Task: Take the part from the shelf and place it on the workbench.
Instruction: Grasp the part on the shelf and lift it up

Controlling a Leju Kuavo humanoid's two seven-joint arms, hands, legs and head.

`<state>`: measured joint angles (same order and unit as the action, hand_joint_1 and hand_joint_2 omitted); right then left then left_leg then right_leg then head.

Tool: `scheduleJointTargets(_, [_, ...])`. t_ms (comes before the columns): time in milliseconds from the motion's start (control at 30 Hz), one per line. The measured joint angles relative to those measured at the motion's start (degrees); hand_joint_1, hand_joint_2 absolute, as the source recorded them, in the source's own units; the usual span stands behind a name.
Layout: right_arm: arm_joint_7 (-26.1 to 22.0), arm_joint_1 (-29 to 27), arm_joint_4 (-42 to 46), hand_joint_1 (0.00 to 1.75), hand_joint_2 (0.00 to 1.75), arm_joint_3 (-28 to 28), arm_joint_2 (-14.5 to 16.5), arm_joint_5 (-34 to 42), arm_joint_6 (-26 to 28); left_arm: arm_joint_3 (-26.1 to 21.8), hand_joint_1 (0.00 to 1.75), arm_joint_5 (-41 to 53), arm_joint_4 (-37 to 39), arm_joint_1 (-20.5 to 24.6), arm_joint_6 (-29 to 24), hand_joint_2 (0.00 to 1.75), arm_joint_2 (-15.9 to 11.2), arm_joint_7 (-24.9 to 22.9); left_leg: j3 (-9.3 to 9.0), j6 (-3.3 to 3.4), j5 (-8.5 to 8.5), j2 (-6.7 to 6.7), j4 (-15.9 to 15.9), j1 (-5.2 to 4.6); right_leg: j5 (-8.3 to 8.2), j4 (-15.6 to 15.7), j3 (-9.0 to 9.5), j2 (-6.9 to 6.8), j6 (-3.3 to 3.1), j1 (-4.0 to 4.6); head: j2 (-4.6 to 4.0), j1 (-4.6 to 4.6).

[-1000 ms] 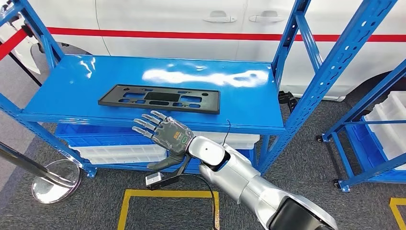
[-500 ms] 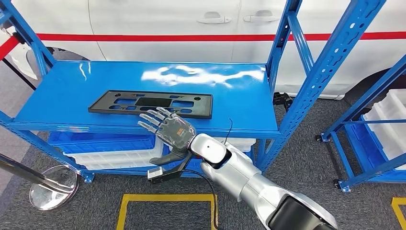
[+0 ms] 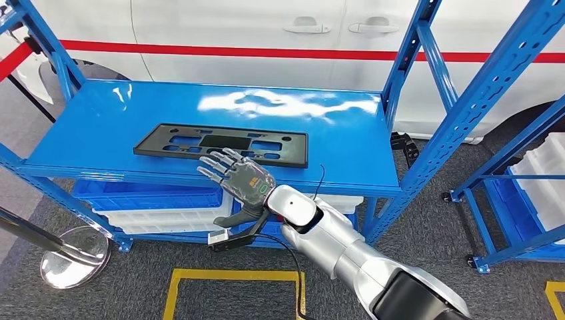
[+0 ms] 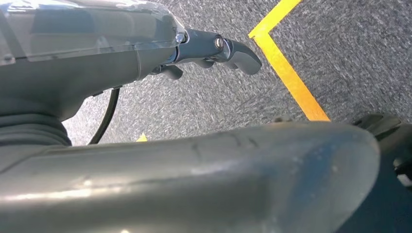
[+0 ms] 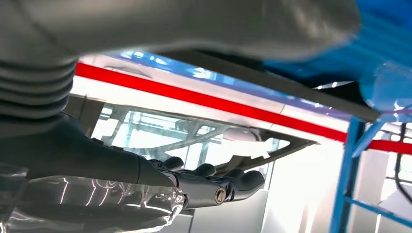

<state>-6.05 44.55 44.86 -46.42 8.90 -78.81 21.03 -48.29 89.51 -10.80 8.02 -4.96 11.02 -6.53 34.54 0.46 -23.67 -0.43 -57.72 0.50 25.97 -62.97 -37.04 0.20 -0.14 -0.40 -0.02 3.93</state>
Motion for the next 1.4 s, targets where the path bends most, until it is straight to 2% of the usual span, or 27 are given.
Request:
scheduleJointTargets(33, [0.2,0.4,-0.5,0.0,1.75,0.2,0.0,0.1,0.0,0.0,0.0,0.0,0.0,0.0,0.0,0.0,0.0,0.0,0.1,-0.29,-0.17,-0.02,-0.2,-0.1,-0.79,2.5,1.1,0.01,-0.24,0.06,0.0,0.0])
scheduleJointTargets(67, [0.4,0.9,-1.1,0.0,1.75,0.5,0.0,0.2,0.0,0.0,0.0,0.1,0.0,0.1,0.1,0.0,0.0,-0.1,0.18,-0.58,-0.26,-0.02,-0.3,-0.19,-0.85,3.5,1.49,0.05,-0.47,0.16,0.0,0.0])
scheduleJointTargets(167, [1.2,2.2,-3.8,0.0,1.75,1.5,0.1,0.5,0.1,0.1,0.0,-0.1,0.0,0.1,0.2,0.0,0.0,-0.2,0.23,-1.5,-0.54,0.0,-0.5,-0.14,-1.11,3.9,1.66,0.08,-1.33,0.14,0.0,0.0])
scheduleJointTargets(200, [1.6,2.8,-4.8,0.0,1.75,1.9,0.3,0.5,0.2,0.1,0.0,-0.3,0.0,0.1,0.2,0.0,0.0,-0.2,0.64,-1.81,-1.32,0.02,-1.6,-0.08,-1.25,4.1,1.77,0.03,-1.68,0.01,0.0,0.0])
scheduleJointTargets(233, [1.9,3.4,-5.8,0.0,1.75,2.3,0.4,0.5,0.1,0.1,0.0,-0.4,0.0,0.1,0.2,0.0,0.0,-0.2,1.64,-2.1,-2.76,0.05,-3.9,0.01,-1.36,4.3,1.87,-0.02,-1.96,-0.13,0.0,0.0])
scheduleJointTargets(300, [2.6,4.5,-7.8,0.0,1.75,2.9,0.8,0.5,0.0,0.1,0.0,-0.7,0.0,0.1,0.1,0.0,0.0,-0.2,4.98,-2.59,-6.49,0.09,-11.4,0.18,-1.37,4.4,1.89,-0.09,-2.26,-0.1,0.0,0.0])
scheduleJointTargets(333, [2.9,4.9,-8.7,0.0,1.75,3.2,0.8,0.5,-0.1,0.1,0.0,-0.7,0.0,0.1,0.1,0.0,0.0,-0.2,6.62,-2.75,-7.76,0.09,-14.9,0.25,-1.36,4.3,1.89,-0.12,-2.29,-0.05,0.0,0.0])
scheduleJointTargets(367, [3.1,5.2,-9.6,0.0,1.75,3.5,0.9,0.5,-0.1,0.1,0.0,-0.8,0.0,0.1,0.1,0.0,0.0,-0.2,7.44,-2.82,-7.94,0.09,-16.6,0.26,-1.34,4.3,1.9,-0.14,-2.3,0.0,0.0,0.0])
scheduleJointTargets(400, [3.2,5.4,-10.3,0.0,1.75,3.8,0.9,0.4,-0.1,0.1,0.0,-0.8,0.0,0.1,0.0,0.0,0.0,-0.2,7.19,-2.79,-7.04,0.09,-16.1,0.26,-1.33,4.3,1.91,-0.15,-2.3,0.03,0.0,0.0])
scheduleJointTargets(433, [3.4,5.7,-11.0,0.0,1.75,4.1,1.1,0.3,-0.1,0.1,0.0,-0.9,0.0,0.1,0.0,0.0,0.0,-0.2,5.81,-2.65,-5.22,0.1,-13.2,0.25,-1.31,4.3,1.95,-0.12,-2.27,0.05,0.0,0.0])
scheduleJointTargets(500, [3.7,6.6,-12.0,0.0,1.75,4.5,1.4,0.1,-0.2,0.1,0.0,-1.0,0.0,0.2,-0.1,0.0,0.0,-0.2,1.69,-2.04,-1.68,0.13,-4.9,0.1,-1.24,4.2,2.0,-0.02,-2.08,0.19,0.0,0.0])
scheduleJointTargets(533, [3.8,7.0,-12.4,0.0,1.75,4.7,1.5,0.1,-0.2,0.1,0.0,-1.1,0.0,0.3,-0.1,0.0,0.0,-0.2,0.23,-1.68,-0.79,0.13,-1.9,-0.03,-1.25,4.2,1.98,0.01,-1.85,0.27,0.0,0.0])
scheduleJointTargets(567, [3.9,7.4,-12.8,0.0,1.75,4.9,1.6,0.0,-0.2,0.1,0.0,-1.1,0.0,0.3,-0.1,0.0,0.0,-0.2,-0.5,-1.36,-0.56,0.11,-0.3,-0.19,-1.26,4.2,1.95,0.02,-1.58,0.32,0.0,0.0])
scheduleJointTargets(667, [4.1,7.9,-13.8,0.0,1.75,5.4,1.7,-0.1,-0.2,0.1,0.0,-1.3,0.0,0.3,-0.2,0.0,0.0,-0.2,-0.79,-0.44,-0.36,0.02,0.5,-0.22,-1.2,4.3,1.99,0.02,-0.57,0.27,0.0,-0.01])
scheduleJointTargets(700, [4.1,8.0,-14.1,0.0,1.75,5.5,1.8,-0.2,-0.3,0.1,0.0,-1.4,0.0,0.3,-0.2,0.0,0.0,-0.2,-0.93,-0.09,-0.14,0.04,0.9,-0.09,-0.56,3.5,1.66,0.02,-0.3,0.27,0.0,-0.01])
scheduleJointTargets(767, [4.2,8.4,-14.6,0.0,1.75,5.7,1.8,-0.6,-0.5,0.1,0.0,-1.6,0.0,0.3,-0.2,0.0,0.1,-0.2,-1.12,0.4,0.18,0.12,1.4,0.12,2.43,-1.6,-0.64,0.03,0.07,0.19,0.0,-0.01])
scheduleJointTargets(833, [4.4,8.6,-15.5,0.0,1.75,5.8,1.8,-1.7,-1.1,0.1,0.0,-1.8,0.0,0.3,-0.2,0.0,0.1,-0.2,-1.08,0.55,0.18,0.13,1.3,0.11,5.69,-9.3,-4.37,0.01,0.34,0.05,0.0,-0.01])
scheduleJointTargets(867, [4.6,8.6,-16.0,0.0,1.75,5.7,1.8,-2.6,-1.7,0.1,0.0,-1.8,0.0,0.2,-0.2,0.0,0.1,-0.2,-1.08,0.54,0.13,0.11,1.3,0.12,6.1,-11.6,-5.56,0.0,0.48,-0.08,0.0,-0.01])
scheduleJointTargets(900, [4.9,8.6,-16.5,0.0,1.75,5.6,1.8,-3.6,-2.5,0.1,0.0,-1.8,0.0,0.1,-0.1,0.0,0.1,-0.2,-1.09,0.49,0.06,0.07,1.2,0.13,5.48,-11.8,-5.8,-0.02,0.59,-0.23,0.0,-0.01])
scheduleJointTargets(933, [5.4,8.7,-16.9,0.0,1.75,5.5,1.9,-4.6,-3.6,0.1,0.0,-1.8,0.0,0.1,-0.1,0.0,0.1,-0.2,-1.12,0.39,-0.05,0.02,1.0,0.15,3.85,-9.7,-4.85,-0.05,0.64,-0.38,0.0,-0.01])
scheduleJointTargets(1000, [6.8,9.2,-17.7,0.0,1.75,5.2,1.9,-6.3,-5.8,0.1,0.0,-1.8,0.0,0.1,-0.1,0.0,0.2,-0.2,-1.05,-0.04,-0.46,-0.06,0.5,0.12,0.19,-1.9,-1.13,-0.1,0.59,-0.59,0.0,-0.01])
scheduleJointTargets(1067, [8.4,9.9,-18.4,0.0,1.75,4.8,2.2,-7.3,-7.9,0.1,0.0,-1.8,0.0,0.2,-0.1,0.0,0.2,-0.1,-0.75,-0.67,-0.83,-0.08,-0.1,-0.05,-1.26,3.0,1.01,-0.02,0.17,-0.49,0.0,-0.01])
scheduleJointTargets(1167, [9.9,10.6,-19.3,0.0,1.75,4.6,2.4,-7.9,-9.6,0.1,0.0,-1.9,0.0,0.2,-0.2,0.0,0.2,-0.1,-0.56,-1.66,-1.01,-0.05,-0.3,0.05,-1.28,3.5,1.07,0.09,-0.85,-0.26,0.0,0.0])
scheduleJointTargets(1233, [10.1,11.1,-19.6,0.0,1.75,4.5,2.5,-8.2,-9.9,0.1,0.0,-1.9,0.0,0.2,-0.3,0.0,0.2,0.0,0.39,-2.26,-2.58,0.03,-2.5,0.2,-1.43,3.8,1.23,0.02,-1.51,-0.45,0.0,0.0])
scheduleJointTargets(1333, [10.2,11.5,-20.1,0.0,1.75,4.4,2.6,-8.4,-10.1,0.1,0.0,-2.0,0.0,0.1,-0.3,0.0,0.2,0.0,5.57,-2.9,-7.71,0.1,-13.5,0.31,-1.37,3.9,1.3,-0.1,-1.95,-0.38,0.0,0.0])
scheduleJointTargets(1367, [10.2,11.5,-20.3,0.0,1.75,4.4,2.6,-8.4,-10.1,0.1,0.0,-2.0,0.0,0.0,-0.3,0.0,0.2,0.0,7.13,-2.95,-8.61,0.1,-16.6,0.32,-1.33,3.9,1.31,-0.13,-2.0,-0.31,0.0,0.0])
scheduleJointTargets(1400, [10.2,11.5,-20.5,0.0,1.75,4.3,2.6,-8.4,-10.1,0.1,0.0,-2.0,0.0,-0.1,-0.3,0.0,0.2,0.0,7.67,-2.9,-8.3,0.1,-17.5,0.31,-1.31,3.9,1.35,-0.14,-2.02,-0.25,0.0,0.0])
